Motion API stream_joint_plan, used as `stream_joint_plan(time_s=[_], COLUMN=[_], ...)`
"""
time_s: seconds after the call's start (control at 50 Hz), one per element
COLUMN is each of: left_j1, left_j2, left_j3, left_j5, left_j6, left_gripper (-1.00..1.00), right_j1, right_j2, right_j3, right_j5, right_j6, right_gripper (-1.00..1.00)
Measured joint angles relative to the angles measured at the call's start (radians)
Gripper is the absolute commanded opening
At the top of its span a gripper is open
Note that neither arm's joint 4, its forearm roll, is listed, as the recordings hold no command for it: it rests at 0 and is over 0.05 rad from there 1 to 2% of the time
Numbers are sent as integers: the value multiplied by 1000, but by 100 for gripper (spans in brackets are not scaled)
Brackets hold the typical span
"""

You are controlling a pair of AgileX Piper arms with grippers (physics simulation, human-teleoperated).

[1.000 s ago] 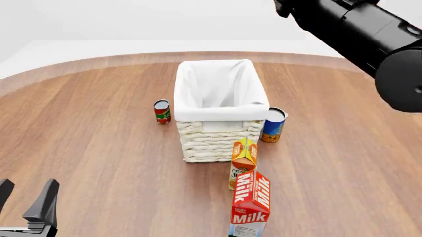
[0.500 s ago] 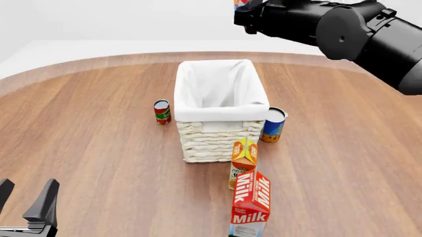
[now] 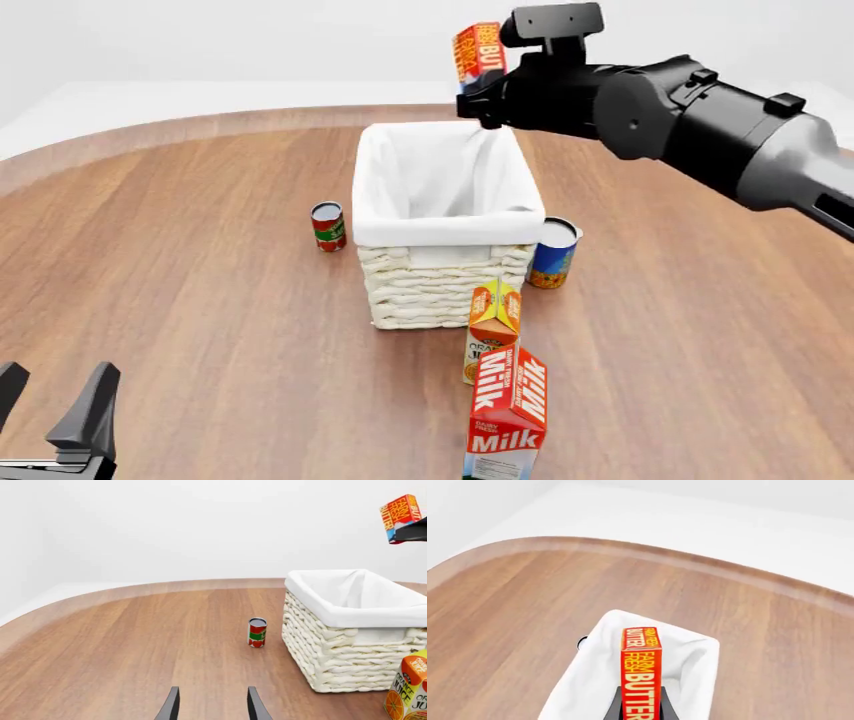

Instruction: Pick up the butter and put it in the basket.

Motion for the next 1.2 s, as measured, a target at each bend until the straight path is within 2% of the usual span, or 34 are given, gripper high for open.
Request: stream_joint_plan(time_s=[0.4,1.2], left_j1=[0,0], left_j2=[0,0], left_j3=[0,0], left_j5=[0,0], left_j6=[0,0], left_gripper=[100,100], right_j1=[37,45], right_j2=[90,257], right_j3=[-21,-98], right_j5=[-46,-130], right_j6=[7,57], right_gripper=[-100,-100])
